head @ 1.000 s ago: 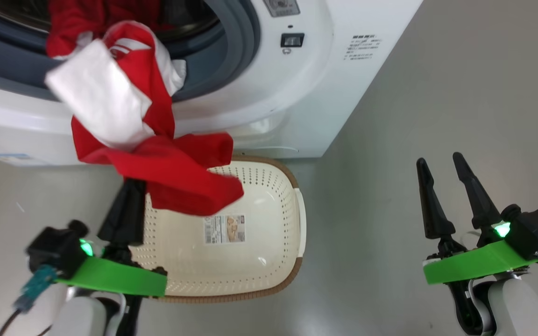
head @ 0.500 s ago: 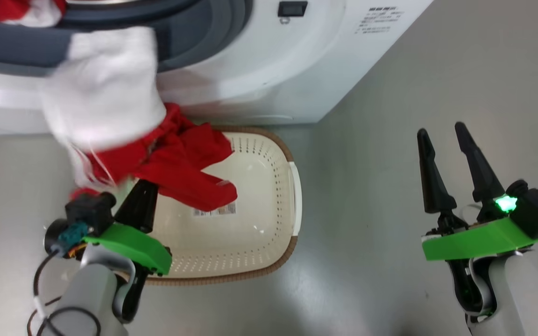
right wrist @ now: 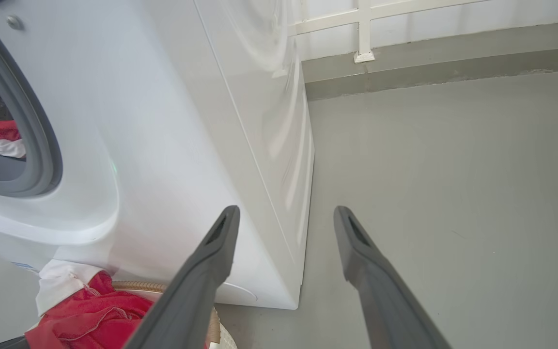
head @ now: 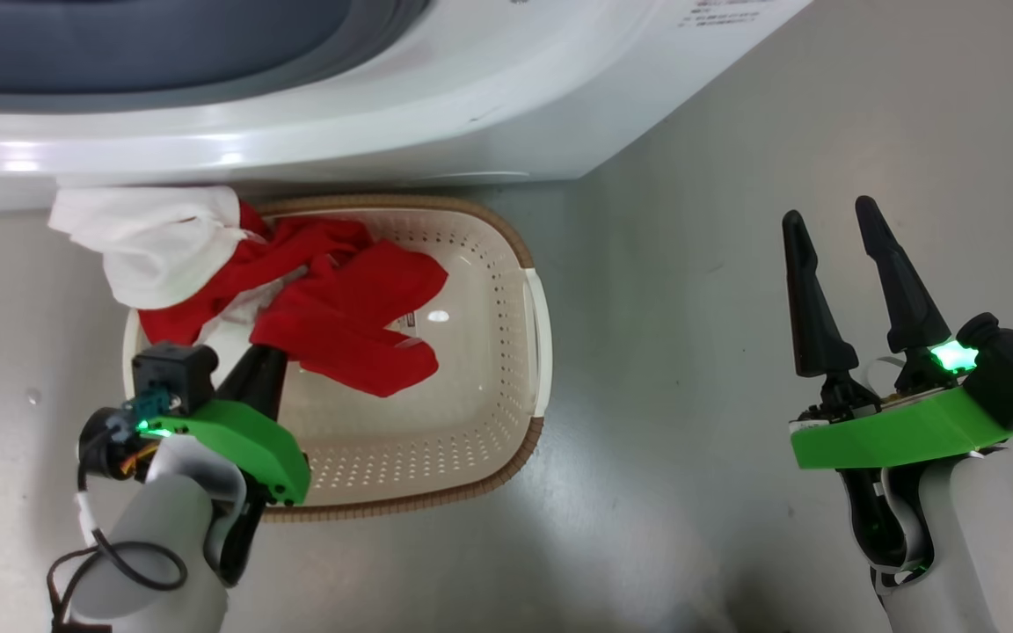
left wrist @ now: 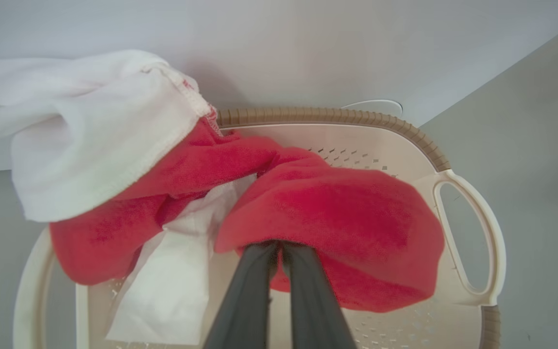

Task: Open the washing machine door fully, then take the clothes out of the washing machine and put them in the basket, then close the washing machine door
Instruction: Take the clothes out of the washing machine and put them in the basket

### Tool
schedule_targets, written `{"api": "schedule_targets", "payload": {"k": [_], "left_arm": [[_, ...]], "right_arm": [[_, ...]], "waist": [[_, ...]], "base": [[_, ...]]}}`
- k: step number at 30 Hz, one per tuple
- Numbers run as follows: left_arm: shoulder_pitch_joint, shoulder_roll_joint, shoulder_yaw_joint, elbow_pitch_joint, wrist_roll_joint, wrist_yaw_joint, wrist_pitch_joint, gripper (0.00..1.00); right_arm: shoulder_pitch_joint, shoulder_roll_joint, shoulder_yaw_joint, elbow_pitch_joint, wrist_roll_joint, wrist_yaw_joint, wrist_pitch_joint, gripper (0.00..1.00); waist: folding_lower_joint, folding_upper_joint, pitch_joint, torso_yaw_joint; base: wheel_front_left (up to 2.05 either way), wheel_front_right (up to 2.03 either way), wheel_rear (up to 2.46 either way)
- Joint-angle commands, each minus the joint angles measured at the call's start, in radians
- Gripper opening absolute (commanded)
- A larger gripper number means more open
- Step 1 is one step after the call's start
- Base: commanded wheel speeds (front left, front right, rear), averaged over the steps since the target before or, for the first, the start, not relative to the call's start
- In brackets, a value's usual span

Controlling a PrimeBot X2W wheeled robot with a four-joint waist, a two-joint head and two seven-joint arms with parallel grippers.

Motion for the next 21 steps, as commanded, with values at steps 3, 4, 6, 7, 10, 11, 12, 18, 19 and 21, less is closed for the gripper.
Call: {"api": "schedule_targets", "payload": {"k": [3,4,6,7,10,11,12,18,19,21], "left_arm": [[-0.015,0.039,0.0,0.024,-0.03,0.001,-0.005,0.0],[-0.022,0.041,-0.008,0.037,-0.04,0.001,-0.005,0.0],[-0.037,0.048,-0.013,0.057,-0.053,0.001,-0.005,0.01],[-0.044,0.049,-0.013,0.064,-0.059,0.001,-0.005,0.19],[-0.059,0.052,-0.018,0.078,-0.068,0.001,-0.005,0.71],[-0.062,0.052,-0.018,0.082,-0.071,0.001,-0.005,0.93],[-0.065,0.052,-0.02,0.084,-0.072,0.001,-0.005,1.0],[-0.063,0.05,-0.017,0.081,-0.08,0.001,-0.005,1.0],[-0.06,0.049,-0.016,0.079,-0.08,0.001,-0.005,1.0],[-0.054,0.048,-0.009,0.073,-0.081,0.001,-0.005,1.0]], "right_arm": [[0.002,-0.002,0.027,-0.027,0.003,0.006,-0.006,1.0],[0.0,-0.002,0.028,-0.028,0.003,0.006,-0.006,1.0],[-0.001,-0.002,0.028,-0.03,0.001,0.006,-0.006,1.0],[-0.002,-0.002,0.028,-0.03,0.001,0.006,-0.006,1.0],[-0.003,-0.002,0.027,-0.031,-0.001,0.006,-0.006,1.0],[-0.003,-0.002,0.027,-0.03,-0.002,0.006,-0.006,1.0],[-0.003,-0.002,0.027,-0.029,-0.002,0.006,-0.006,1.0],[0.0,-0.002,0.025,-0.022,-0.007,0.006,-0.006,1.0],[0.002,-0.002,0.024,-0.02,-0.008,0.006,-0.006,1.0],[0.006,-0.002,0.023,-0.017,-0.009,0.006,-0.006,1.0]], "waist": [[0.0,0.0,0.02,-0.008],[0.0,0.0,0.025,-0.009],[0.0,0.0,0.031,-0.008],[0.0,0.0,0.034,-0.008],[0.0,0.0,0.038,-0.007],[0.0,0.0,0.038,-0.007],[0.0,0.0,0.037,-0.006],[0.0,0.0,0.014,-0.001],[0.0,0.0,0.007,0.001],[0.0,0.0,-0.006,0.004]], "base": [[0.0,0.0,0.0],[0.0,0.0,0.0],[0.0,0.0,0.0],[0.0,0.0,0.0],[0.0,0.0,0.0],[0.0,0.0,0.0],[0.0,0.0,0.0],[0.0,0.0,0.0],[0.0,0.0,0.0],[0.0,0.0,0.0]]}}
